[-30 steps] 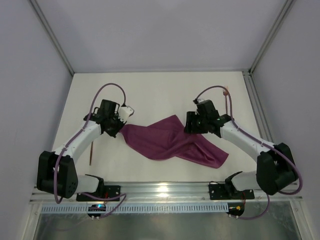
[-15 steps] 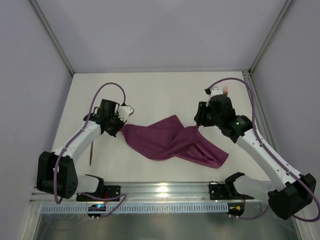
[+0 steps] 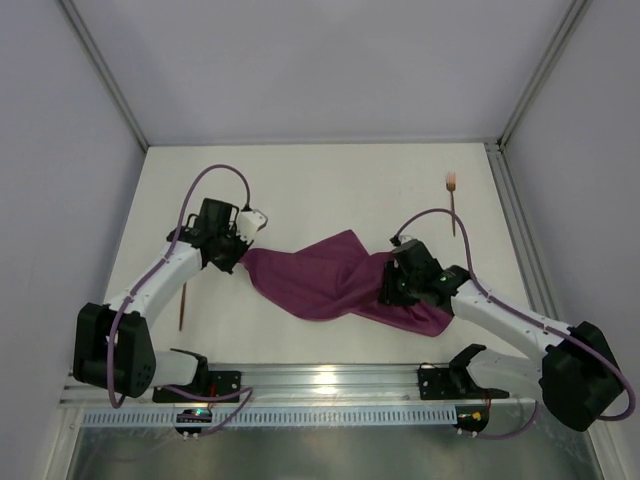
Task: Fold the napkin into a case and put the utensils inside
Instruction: Pick up the crumpled napkin from the center of the board.
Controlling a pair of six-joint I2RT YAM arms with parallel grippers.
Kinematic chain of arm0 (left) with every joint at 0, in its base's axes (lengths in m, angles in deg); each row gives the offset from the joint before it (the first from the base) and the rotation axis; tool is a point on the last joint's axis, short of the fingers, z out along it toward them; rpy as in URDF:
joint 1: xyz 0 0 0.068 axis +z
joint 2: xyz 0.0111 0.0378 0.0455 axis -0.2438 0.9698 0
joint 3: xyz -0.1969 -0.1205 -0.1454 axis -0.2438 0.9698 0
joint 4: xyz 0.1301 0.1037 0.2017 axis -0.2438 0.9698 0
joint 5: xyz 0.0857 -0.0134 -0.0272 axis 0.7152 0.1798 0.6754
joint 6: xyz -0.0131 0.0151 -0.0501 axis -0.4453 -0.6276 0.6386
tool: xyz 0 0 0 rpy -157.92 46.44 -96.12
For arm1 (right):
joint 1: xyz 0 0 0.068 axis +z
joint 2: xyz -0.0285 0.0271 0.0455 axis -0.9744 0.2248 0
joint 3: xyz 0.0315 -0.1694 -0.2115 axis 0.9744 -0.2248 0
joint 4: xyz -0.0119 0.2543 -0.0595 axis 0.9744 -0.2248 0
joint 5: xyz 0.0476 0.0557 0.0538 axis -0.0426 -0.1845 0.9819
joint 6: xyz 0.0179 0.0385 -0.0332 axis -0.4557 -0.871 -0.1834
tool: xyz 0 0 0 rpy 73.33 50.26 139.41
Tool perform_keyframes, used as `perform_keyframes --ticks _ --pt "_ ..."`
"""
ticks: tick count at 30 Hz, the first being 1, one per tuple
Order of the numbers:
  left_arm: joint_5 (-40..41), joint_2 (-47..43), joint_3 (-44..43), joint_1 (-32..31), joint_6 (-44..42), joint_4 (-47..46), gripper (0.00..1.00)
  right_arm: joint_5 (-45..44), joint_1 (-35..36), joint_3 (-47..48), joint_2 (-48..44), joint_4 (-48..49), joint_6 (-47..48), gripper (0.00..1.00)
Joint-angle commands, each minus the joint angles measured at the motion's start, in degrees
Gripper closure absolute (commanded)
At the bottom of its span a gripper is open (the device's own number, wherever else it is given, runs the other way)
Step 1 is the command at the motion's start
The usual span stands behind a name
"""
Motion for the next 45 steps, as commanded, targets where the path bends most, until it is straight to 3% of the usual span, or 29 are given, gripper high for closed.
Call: perform_keyframes --ticks 1,8,22,24,26,35,45 --pt "-0.98 -1.50 -1.58 0.17 0.88 -0.61 1.00 -0.64 0.39 -0.16 4.04 9.29 -2.76 0.66" --pt "-0.98 -2.02 -1.23 0.26 0.70 -0.87 1.00 -4.13 1.53 0.54 11.95 12.92 -3.64 0.65" --pt "-2.03 -2.55 -1.32 0.26 0.97 -1.14 1.00 -11.45 5.14 1.51 16.71 10.01 -4.61 0.53" --pt "-1.86 -2.46 -1.32 0.26 0.97 -1.05 1.00 -11.36 5.05 1.60 17.24 10.98 -4.61 0.61" --pt "-1.77 -2.38 -1.41 0.26 0.97 -1.13 1.00 -12.06 5.14 1.69 17.41 11.25 -4.87 0.74" --pt "-1.77 -2.82 -1.41 0.26 0.88 -0.96 1.00 -14.00 5.05 4.23 13.90 8.70 -3.56 0.96" --pt "-0.98 -3.61 -2.46 0.26 1.23 -0.61 1.00 -13.12 5.75 8.36 5.04 4.92 -2.15 0.96"
